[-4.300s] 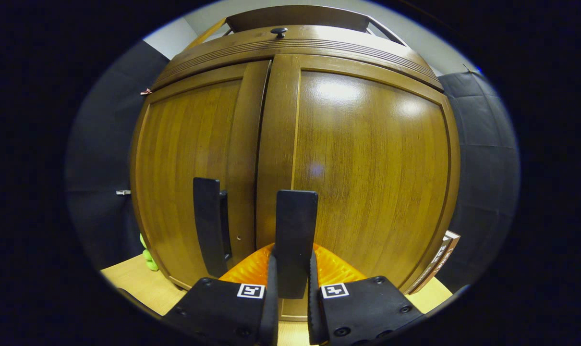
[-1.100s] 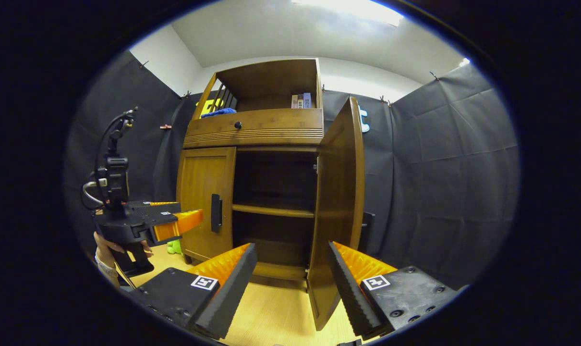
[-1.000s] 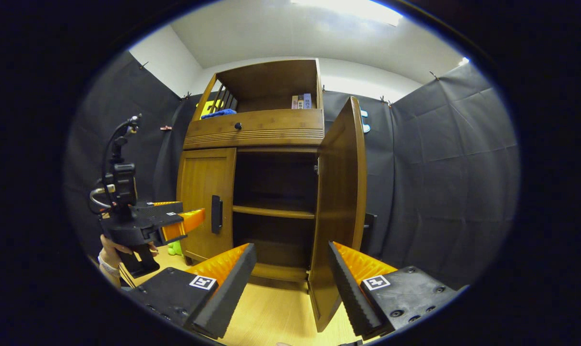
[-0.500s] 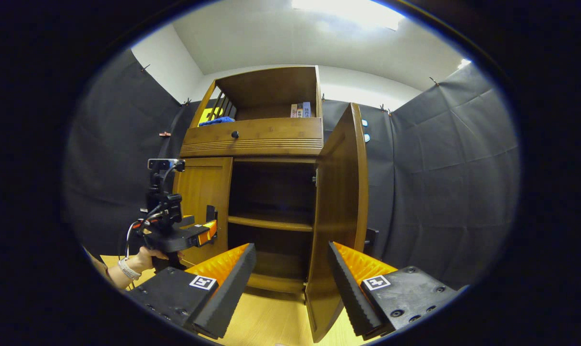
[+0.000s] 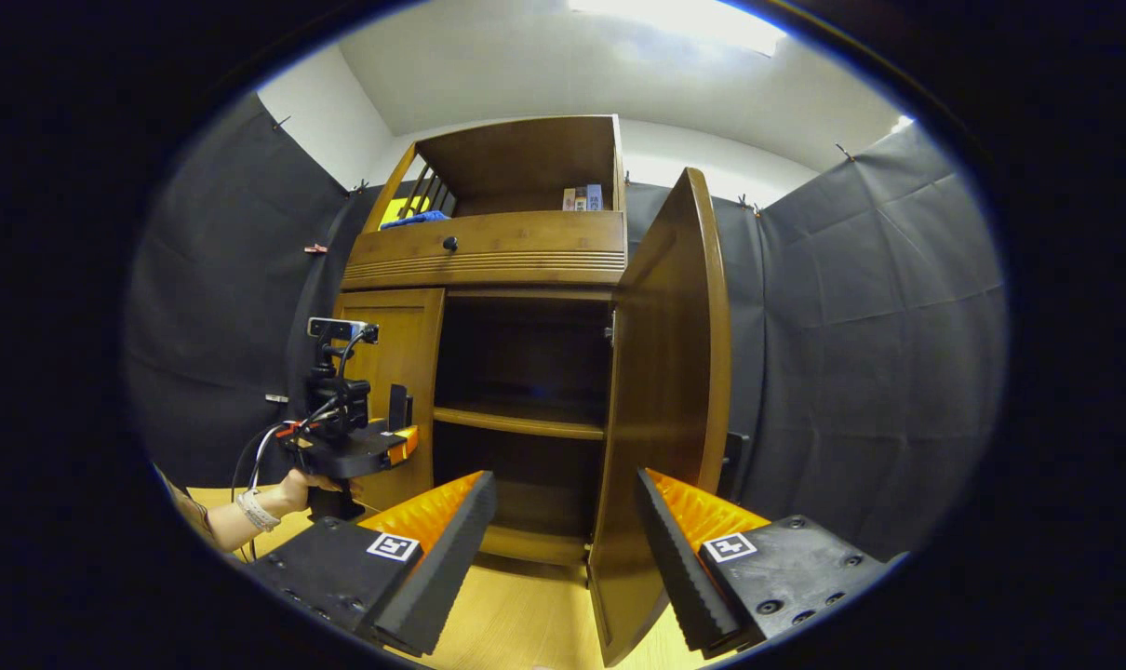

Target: Open the right door of the double-door shoe cabinet with the right hand, and open the left door with the left hand.

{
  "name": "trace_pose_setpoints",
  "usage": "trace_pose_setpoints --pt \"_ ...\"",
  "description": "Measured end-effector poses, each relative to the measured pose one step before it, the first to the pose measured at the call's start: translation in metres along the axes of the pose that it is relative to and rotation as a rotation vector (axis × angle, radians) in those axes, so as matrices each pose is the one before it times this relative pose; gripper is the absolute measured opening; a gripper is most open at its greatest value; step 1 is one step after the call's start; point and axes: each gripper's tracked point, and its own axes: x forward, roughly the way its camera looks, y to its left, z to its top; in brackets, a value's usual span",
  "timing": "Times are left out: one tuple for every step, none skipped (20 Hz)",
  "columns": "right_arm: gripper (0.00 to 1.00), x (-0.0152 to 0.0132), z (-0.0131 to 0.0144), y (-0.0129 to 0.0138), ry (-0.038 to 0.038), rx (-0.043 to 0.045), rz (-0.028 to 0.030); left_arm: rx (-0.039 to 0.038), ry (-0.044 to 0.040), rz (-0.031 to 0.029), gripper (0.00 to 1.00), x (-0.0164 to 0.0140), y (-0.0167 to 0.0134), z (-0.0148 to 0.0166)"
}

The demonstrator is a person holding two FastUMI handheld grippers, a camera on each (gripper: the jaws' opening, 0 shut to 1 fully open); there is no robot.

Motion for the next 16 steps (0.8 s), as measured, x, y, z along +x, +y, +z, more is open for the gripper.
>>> trace_pose_setpoints --pt "0.95 0.00141 -0.00231 0.00054 0.00696 0.00021 -0.00157 0.00549 -0.00190 -0.00731 0.68 0.00152 -0.00325 0.00144" --pt "0.96 0.00101 -0.00215 0.00028 0.00550 -0.00056 -0.00084 -0.01215 -0.00114 -0.01454 0.62 0.00226 -0.00584 -0.00167" --pt "0.95 0.00057 -0.00158 0.00210 0.00659 -0.00208 0.00032 -0.01869 0.00305 -0.00754 0.53 0.00018 -0.00435 -0.00131" --pt "0.95 -0.00130 -0.00191 0.00022 0.00587 -0.00466 -0.00243 -0.00775 0.00490 -0.00047 0.45 0.00047 -0.00046 -0.00052" --pt "0.95 -0.00060 -0.00092 -0.00077 0.00288 -0.00673 -0.00683 -0.00889 0.00606 -0.00334 0.37 -0.00173 0.00072 0.00041" --pt "0.95 -0.00139 -0.00018 -0.00293 0.00127 -0.00611 -0.01030 -0.00766 0.00996 -0.00616 0.35 -0.00183 -0.00014 -0.00042" --pt "0.95 -0.00209 0.00058 -0.00152 0.00049 -0.00297 -0.00811 -0.00725 0.00544 -0.00841 0.35 -0.00144 -0.00048 0.00084" --pt "0.95 -0.00202 0.00073 -0.00082 0.00176 0.00217 -0.00609 -0.00416 0.01127 -0.00865 0.34 -0.00144 -0.00044 0.00040" --pt "0.95 -0.00138 0.00052 0.00123 0.00159 0.00509 -0.00279 0.00007 0.00848 -0.00866 0.33 -0.00393 0.00027 0.00255" --pt "0.95 -0.00158 0.00028 0.00143 0.00319 0.00448 -0.00177 -0.00278 0.00520 -0.00796 0.33 -0.00514 0.00074 0.00207" --pt "0.95 -0.00098 -0.00030 0.00142 0.00327 0.00319 -0.00104 -0.00505 0.00072 -0.00731 0.33 -0.00802 0.00144 0.00030" --pt "0.93 -0.00104 0.00097 0.00132 0.00185 0.00288 -0.00313 -0.00489 -0.00126 -0.00459 0.33 -0.01334 0.00331 -0.00295" --pt "0.95 -0.00141 0.00072 0.00006 0.00189 0.00346 -0.00518 -0.00198 -0.00435 -0.00269 0.33 -0.01214 0.00321 0.00019" --pt "0.95 -0.00122 0.00146 0.00160 0.00393 0.00442 -0.00327 0.00191 -0.00091 -0.00321 0.33 -0.00912 0.00247 0.00051" --pt "0.95 -0.00169 0.00081 0.00233 0.00345 0.00750 -0.00060 -0.00227 0.00128 -0.00489 0.32 -0.00916 0.00314 0.00183" --pt "0.96 -0.00252 0.00104 0.00393 0.00261 0.00866 0.00378 -0.00650 0.00191 -0.00624 0.32 -0.00798 0.00182 0.00011"
